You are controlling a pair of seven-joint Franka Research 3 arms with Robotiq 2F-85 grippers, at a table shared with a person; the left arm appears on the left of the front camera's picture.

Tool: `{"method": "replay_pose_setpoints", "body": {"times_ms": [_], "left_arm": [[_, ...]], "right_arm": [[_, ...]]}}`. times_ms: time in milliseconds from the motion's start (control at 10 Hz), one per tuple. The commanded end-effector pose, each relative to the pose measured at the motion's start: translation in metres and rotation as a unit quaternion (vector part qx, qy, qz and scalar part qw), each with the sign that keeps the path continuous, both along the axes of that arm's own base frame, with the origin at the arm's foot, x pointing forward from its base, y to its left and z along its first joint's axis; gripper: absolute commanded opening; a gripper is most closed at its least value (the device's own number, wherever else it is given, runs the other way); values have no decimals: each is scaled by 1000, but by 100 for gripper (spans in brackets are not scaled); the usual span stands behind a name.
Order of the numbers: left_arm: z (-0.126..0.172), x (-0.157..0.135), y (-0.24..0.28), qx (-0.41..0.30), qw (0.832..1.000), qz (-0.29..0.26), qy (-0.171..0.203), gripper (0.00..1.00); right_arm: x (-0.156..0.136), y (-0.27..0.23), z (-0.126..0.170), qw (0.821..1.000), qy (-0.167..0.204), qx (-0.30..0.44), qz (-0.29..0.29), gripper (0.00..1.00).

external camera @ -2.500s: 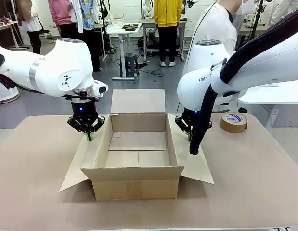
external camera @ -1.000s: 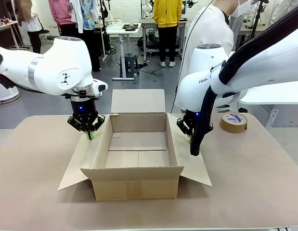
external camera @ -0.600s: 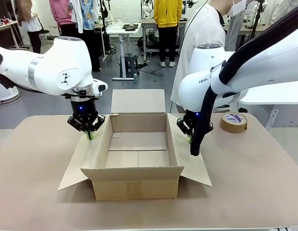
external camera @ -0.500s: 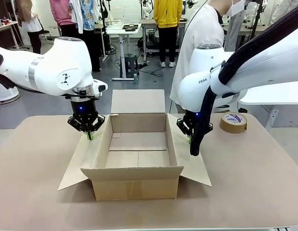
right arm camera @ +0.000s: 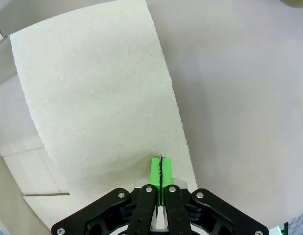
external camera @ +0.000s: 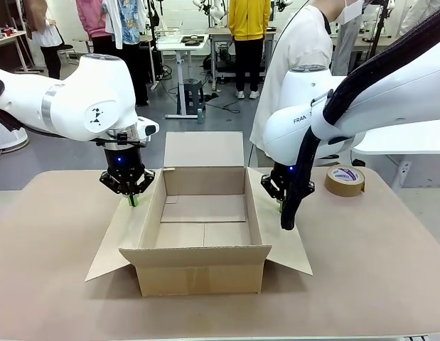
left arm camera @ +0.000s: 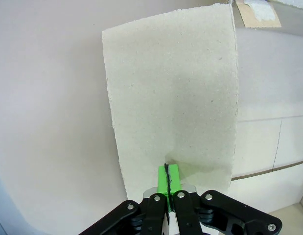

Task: Wrap the clocks to prevent damage.
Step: Once the human has placed the objects inside and stepped back, release both hands from the side flaps of the Package Box.

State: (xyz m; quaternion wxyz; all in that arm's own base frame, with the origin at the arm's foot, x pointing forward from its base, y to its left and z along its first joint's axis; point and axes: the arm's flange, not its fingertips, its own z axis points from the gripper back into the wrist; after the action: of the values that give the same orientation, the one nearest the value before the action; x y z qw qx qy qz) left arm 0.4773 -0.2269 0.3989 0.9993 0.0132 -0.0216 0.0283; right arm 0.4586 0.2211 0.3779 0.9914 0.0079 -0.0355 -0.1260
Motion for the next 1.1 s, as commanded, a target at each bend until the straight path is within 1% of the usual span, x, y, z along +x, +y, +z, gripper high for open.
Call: {"method": "replay_pose_setpoints", "body": {"times_ms": [0, 1000], "left_arm": [[-1, 0, 0, 5, 1000, -3, -1, 0], [-1, 0, 0, 5, 1000, -3, -1, 0]], "right_arm": [[-1, 1, 0, 1000, -1, 1, -3, 1], [-1, 1, 0, 1000, -1, 1, -3, 1]]}}
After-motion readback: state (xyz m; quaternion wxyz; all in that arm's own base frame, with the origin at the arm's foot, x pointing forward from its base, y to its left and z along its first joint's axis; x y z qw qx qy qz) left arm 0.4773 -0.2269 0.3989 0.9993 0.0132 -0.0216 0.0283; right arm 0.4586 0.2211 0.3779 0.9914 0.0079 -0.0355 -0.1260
